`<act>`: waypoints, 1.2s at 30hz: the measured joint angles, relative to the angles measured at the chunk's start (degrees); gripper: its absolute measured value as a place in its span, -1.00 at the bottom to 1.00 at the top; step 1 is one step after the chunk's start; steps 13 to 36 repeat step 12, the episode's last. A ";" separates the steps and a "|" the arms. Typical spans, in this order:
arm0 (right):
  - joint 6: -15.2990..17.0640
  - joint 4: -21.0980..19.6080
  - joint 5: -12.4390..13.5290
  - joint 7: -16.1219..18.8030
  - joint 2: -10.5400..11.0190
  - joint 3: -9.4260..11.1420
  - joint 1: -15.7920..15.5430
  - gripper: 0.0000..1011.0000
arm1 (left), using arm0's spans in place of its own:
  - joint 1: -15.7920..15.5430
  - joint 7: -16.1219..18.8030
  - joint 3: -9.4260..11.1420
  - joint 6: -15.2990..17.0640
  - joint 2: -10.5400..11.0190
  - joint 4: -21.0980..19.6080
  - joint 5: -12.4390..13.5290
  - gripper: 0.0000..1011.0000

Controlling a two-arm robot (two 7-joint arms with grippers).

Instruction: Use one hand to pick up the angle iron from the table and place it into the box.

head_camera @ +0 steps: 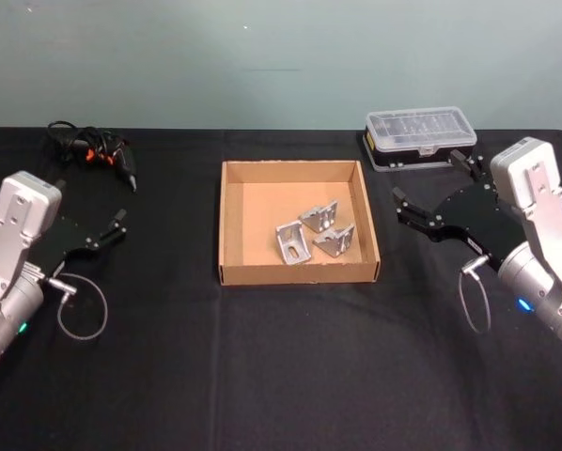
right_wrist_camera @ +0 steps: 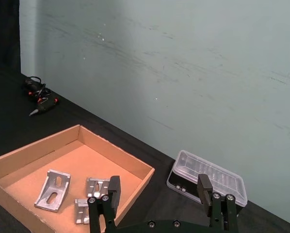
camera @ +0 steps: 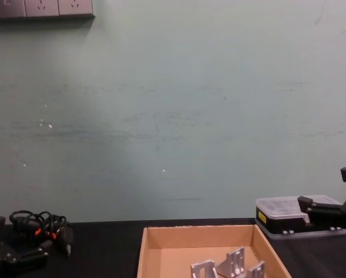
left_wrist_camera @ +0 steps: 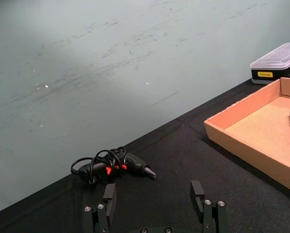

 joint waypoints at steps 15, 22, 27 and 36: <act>0.08 0.08 0.03 0.06 0.00 -0.09 0.10 0.99 | 0.00 0.00 0.00 0.00 0.00 0.00 0.00 0.98; 0.08 0.08 0.03 0.06 0.00 -0.09 0.10 0.99 | 0.00 0.00 0.00 0.00 0.00 0.00 0.00 0.98; 0.08 0.08 0.03 0.06 0.00 -0.09 0.10 0.99 | 0.00 0.00 0.00 0.00 0.00 0.00 0.00 0.98; 0.08 0.08 0.03 0.06 0.00 -0.09 0.10 0.99 | 0.00 0.00 0.00 0.00 0.00 0.00 0.00 0.98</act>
